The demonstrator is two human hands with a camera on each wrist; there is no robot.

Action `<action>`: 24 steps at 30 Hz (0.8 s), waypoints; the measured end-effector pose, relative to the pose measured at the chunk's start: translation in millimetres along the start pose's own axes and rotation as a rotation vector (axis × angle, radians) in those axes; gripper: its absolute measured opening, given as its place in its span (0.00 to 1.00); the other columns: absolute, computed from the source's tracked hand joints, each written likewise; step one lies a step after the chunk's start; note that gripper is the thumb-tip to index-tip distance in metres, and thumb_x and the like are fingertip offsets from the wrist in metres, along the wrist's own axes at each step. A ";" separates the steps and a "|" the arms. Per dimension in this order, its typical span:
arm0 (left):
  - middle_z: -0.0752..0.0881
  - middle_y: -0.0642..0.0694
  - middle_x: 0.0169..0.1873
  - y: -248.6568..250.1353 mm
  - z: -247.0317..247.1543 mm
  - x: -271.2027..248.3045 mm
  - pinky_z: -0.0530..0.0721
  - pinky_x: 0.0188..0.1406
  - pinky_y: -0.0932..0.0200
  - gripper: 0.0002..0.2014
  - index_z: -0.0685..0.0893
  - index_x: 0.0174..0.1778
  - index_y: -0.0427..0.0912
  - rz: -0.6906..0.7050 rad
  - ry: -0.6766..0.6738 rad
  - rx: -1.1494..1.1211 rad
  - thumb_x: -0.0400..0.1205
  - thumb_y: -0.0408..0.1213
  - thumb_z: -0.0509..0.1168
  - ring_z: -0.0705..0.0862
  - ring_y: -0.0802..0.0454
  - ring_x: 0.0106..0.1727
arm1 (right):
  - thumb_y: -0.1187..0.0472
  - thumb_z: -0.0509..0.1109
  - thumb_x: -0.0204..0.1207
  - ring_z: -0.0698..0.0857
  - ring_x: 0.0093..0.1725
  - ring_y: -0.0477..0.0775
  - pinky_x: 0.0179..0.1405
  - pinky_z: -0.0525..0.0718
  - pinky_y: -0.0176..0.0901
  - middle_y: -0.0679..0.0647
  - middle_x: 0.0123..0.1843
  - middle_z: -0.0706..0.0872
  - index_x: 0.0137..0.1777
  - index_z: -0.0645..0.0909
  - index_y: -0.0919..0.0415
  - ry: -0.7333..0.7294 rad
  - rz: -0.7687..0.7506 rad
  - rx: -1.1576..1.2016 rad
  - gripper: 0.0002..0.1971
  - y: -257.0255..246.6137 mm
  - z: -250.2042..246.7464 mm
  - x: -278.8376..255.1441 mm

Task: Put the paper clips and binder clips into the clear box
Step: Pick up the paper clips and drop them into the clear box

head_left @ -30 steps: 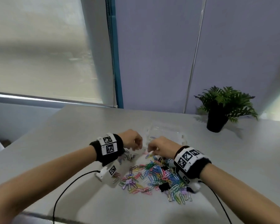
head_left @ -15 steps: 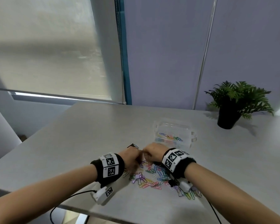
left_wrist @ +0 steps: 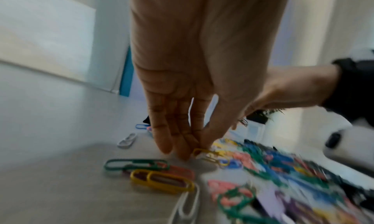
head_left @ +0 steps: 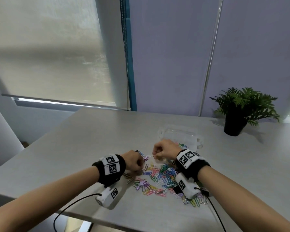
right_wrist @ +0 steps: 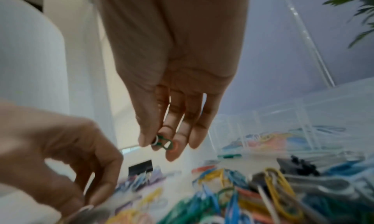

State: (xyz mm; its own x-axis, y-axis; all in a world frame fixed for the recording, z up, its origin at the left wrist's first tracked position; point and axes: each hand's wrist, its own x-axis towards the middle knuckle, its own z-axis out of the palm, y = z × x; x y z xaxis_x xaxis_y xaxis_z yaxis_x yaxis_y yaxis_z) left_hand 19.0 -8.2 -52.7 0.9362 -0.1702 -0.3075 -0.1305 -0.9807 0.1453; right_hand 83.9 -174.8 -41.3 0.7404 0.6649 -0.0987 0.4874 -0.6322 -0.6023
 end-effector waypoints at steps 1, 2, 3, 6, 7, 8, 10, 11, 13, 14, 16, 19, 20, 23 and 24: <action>0.87 0.38 0.55 -1.2 -4.3 -0.3 0.80 0.54 0.56 0.12 0.84 0.56 0.36 -0.001 0.004 -0.011 0.78 0.35 0.64 0.84 0.42 0.57 | 0.70 0.74 0.70 0.82 0.30 0.43 0.29 0.79 0.24 0.50 0.32 0.84 0.47 0.85 0.68 0.019 0.018 0.058 0.06 2.3 -5.5 -0.5; 0.87 0.38 0.55 -2.3 -7.5 -0.1 0.80 0.54 0.56 0.12 0.83 0.55 0.36 0.005 0.016 -0.020 0.78 0.35 0.64 0.84 0.42 0.57 | 0.71 0.73 0.71 0.82 0.29 0.42 0.26 0.79 0.23 0.50 0.31 0.83 0.47 0.85 0.69 0.037 0.036 0.114 0.05 5.4 -10.6 -0.7; 0.87 0.37 0.54 -2.4 -9.2 0.4 0.80 0.54 0.55 0.11 0.83 0.55 0.35 0.020 0.034 -0.027 0.78 0.34 0.64 0.84 0.41 0.57 | 0.72 0.72 0.71 0.83 0.27 0.43 0.25 0.81 0.25 0.52 0.31 0.83 0.45 0.84 0.69 0.051 0.056 0.165 0.04 8.5 -16.1 -1.3; 0.87 0.36 0.52 4.4 -6.3 0.9 0.80 0.54 0.53 0.11 0.80 0.56 0.36 0.100 0.069 -0.032 0.79 0.30 0.61 0.84 0.41 0.55 | 0.76 0.70 0.72 0.84 0.22 0.43 0.22 0.84 0.32 0.55 0.30 0.83 0.36 0.80 0.63 0.125 0.109 0.270 0.08 19.3 -33.2 1.1; 0.87 0.36 0.51 7.1 -3.3 1.9 0.80 0.54 0.51 0.11 0.79 0.57 0.36 0.131 0.067 -0.021 0.79 0.28 0.60 0.84 0.40 0.54 | 0.76 0.69 0.71 0.84 0.20 0.42 0.21 0.84 0.33 0.56 0.30 0.83 0.35 0.79 0.61 0.169 0.131 0.281 0.10 23.0 -39.4 3.1; 0.86 0.35 0.51 9.2 0.3 3.6 0.79 0.54 0.50 0.11 0.79 0.56 0.37 0.158 0.061 0.000 0.79 0.27 0.58 0.83 0.39 0.54 | 0.77 0.69 0.71 0.83 0.19 0.41 0.21 0.84 0.33 0.55 0.29 0.83 0.34 0.78 0.62 0.219 0.151 0.282 0.11 27.0 -45.5 5.6; 0.86 0.36 0.51 12.4 6.2 6.3 0.78 0.55 0.50 0.11 0.81 0.55 0.39 0.182 0.051 0.051 0.80 0.27 0.58 0.82 0.40 0.55 | 0.78 0.69 0.70 0.82 0.20 0.45 0.22 0.84 0.36 0.55 0.29 0.82 0.36 0.79 0.64 0.312 0.179 0.219 0.10 35.2 -56.9 11.1; 0.85 0.37 0.52 13.4 8.4 7.5 0.77 0.56 0.50 0.11 0.82 0.54 0.40 0.180 0.054 0.061 0.80 0.27 0.58 0.82 0.40 0.56 | 0.78 0.68 0.70 0.82 0.22 0.48 0.25 0.84 0.39 0.56 0.29 0.82 0.37 0.80 0.64 0.346 0.185 0.161 0.09 38.4 -61.6 13.8; 0.84 0.37 0.54 15.5 9.3 8.6 0.76 0.57 0.52 0.11 0.83 0.55 0.39 0.168 0.061 0.060 0.80 0.30 0.59 0.81 0.41 0.57 | 0.77 0.68 0.71 0.84 0.30 0.55 0.35 0.86 0.46 0.60 0.34 0.84 0.39 0.81 0.64 0.380 0.187 0.037 0.08 45.6 -68.6 18.9; 0.84 0.37 0.55 16.4 9.2 8.2 0.76 0.58 0.52 0.10 0.83 0.56 0.38 0.163 0.065 0.057 0.80 0.33 0.61 0.81 0.41 0.58 | 0.75 0.69 0.71 0.85 0.37 0.58 0.42 0.85 0.47 0.62 0.39 0.86 0.41 0.83 0.64 0.375 0.194 -0.032 0.06 49.5 -71.3 20.6; 0.82 0.36 0.57 16.1 10.6 7.7 0.77 0.58 0.51 0.13 0.81 0.57 0.37 0.153 0.053 0.064 0.79 0.39 0.66 0.80 0.40 0.59 | 0.73 0.70 0.71 0.85 0.51 0.62 0.53 0.82 0.48 0.64 0.50 0.87 0.48 0.84 0.65 0.342 0.227 -0.170 0.08 57.7 -73.8 21.9; 0.82 0.36 0.56 14.4 15.8 8.6 0.79 0.59 0.48 0.16 0.80 0.55 0.36 0.146 0.054 0.077 0.75 0.39 0.70 0.80 0.39 0.59 | 0.71 0.66 0.73 0.83 0.56 0.61 0.59 0.82 0.50 0.62 0.58 0.85 0.53 0.82 0.61 0.332 0.223 -0.266 0.12 58.2 -69.0 19.0; 0.84 0.36 0.55 13.7 16.4 8.8 0.80 0.57 0.49 0.15 0.81 0.53 0.36 0.149 0.067 0.048 0.75 0.38 0.71 0.81 0.40 0.58 | 0.71 0.65 0.73 0.84 0.57 0.60 0.59 0.82 0.50 0.60 0.58 0.85 0.54 0.82 0.60 0.323 0.190 -0.270 0.12 53.0 -65.0 16.1; 0.87 0.38 0.52 12.1 13.0 8.7 0.80 0.53 0.55 0.11 0.82 0.51 0.36 0.156 0.080 -0.026 0.74 0.34 0.71 0.83 0.42 0.55 | 0.69 0.65 0.76 0.84 0.57 0.56 0.58 0.80 0.43 0.58 0.57 0.86 0.54 0.82 0.62 0.169 0.039 -0.293 0.09 29.2 -47.1 4.0; 0.87 0.38 0.52 11.2 11.6 9.1 0.79 0.52 0.56 0.11 0.82 0.52 0.36 0.157 0.069 -0.029 0.75 0.34 0.69 0.84 0.42 0.55 | 0.67 0.67 0.76 0.84 0.57 0.55 0.58 0.79 0.42 0.58 0.57 0.87 0.54 0.82 0.62 0.086 -0.007 -0.303 0.09 20.3 -39.6 0.0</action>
State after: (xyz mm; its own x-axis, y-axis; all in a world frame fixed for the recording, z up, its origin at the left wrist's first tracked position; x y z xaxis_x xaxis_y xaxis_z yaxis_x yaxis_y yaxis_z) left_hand 22.3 -21.9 -64.8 0.9256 -0.3127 -0.2134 -0.2681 -0.9394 0.2135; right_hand 112.1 -203.3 -22.1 0.7669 0.6414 -0.0201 0.5985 -0.7263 -0.3380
